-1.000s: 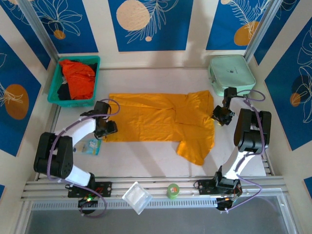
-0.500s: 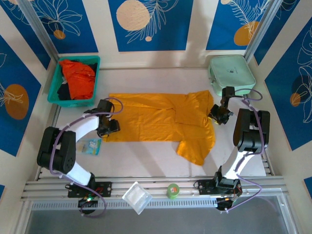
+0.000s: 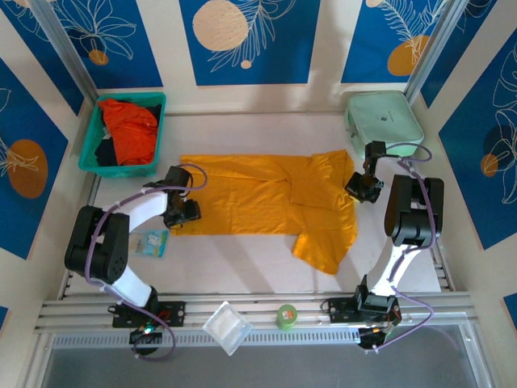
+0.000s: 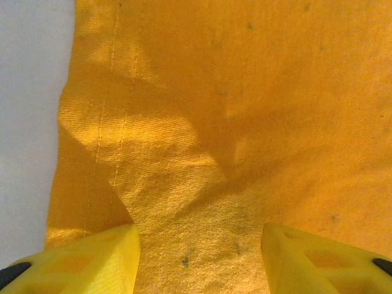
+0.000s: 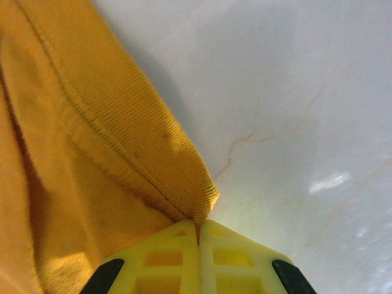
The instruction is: Fold and stack the t-shirts
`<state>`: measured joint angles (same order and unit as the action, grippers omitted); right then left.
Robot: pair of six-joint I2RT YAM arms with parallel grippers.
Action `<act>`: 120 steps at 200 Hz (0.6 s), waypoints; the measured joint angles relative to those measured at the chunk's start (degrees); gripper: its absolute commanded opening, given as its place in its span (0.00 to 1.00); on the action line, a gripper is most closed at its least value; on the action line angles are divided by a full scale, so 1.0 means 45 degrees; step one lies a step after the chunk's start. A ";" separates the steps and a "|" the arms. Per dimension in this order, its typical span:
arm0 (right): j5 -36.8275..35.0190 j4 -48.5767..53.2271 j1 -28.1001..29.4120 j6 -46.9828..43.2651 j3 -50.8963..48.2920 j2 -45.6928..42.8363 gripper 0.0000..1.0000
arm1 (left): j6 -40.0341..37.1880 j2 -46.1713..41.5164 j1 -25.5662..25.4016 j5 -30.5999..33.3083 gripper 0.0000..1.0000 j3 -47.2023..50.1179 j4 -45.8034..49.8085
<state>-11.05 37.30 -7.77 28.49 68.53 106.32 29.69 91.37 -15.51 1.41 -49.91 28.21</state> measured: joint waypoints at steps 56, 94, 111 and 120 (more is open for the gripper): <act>-0.2851 0.0865 0.0209 -0.0549 0.0772 0.0005 0.00 | 0.0010 0.0126 -0.0015 0.0724 0.56 0.0010 0.0078; -0.3682 0.1103 0.0321 -0.0578 0.0777 0.0491 0.31 | 0.0005 0.0189 -0.0063 0.1010 0.55 0.0010 0.0078; -0.3978 0.1200 0.0355 -0.0738 0.0772 0.0665 0.42 | -0.0005 0.0228 -0.0073 0.1175 0.55 0.0010 0.0078; -0.4090 0.1243 0.0393 -0.0685 0.0777 0.0631 0.45 | -0.0005 0.0228 -0.0083 0.1234 0.56 0.0010 0.0083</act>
<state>-29.45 42.89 -6.00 25.41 72.03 109.16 29.67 92.40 -15.88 6.96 -49.87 28.58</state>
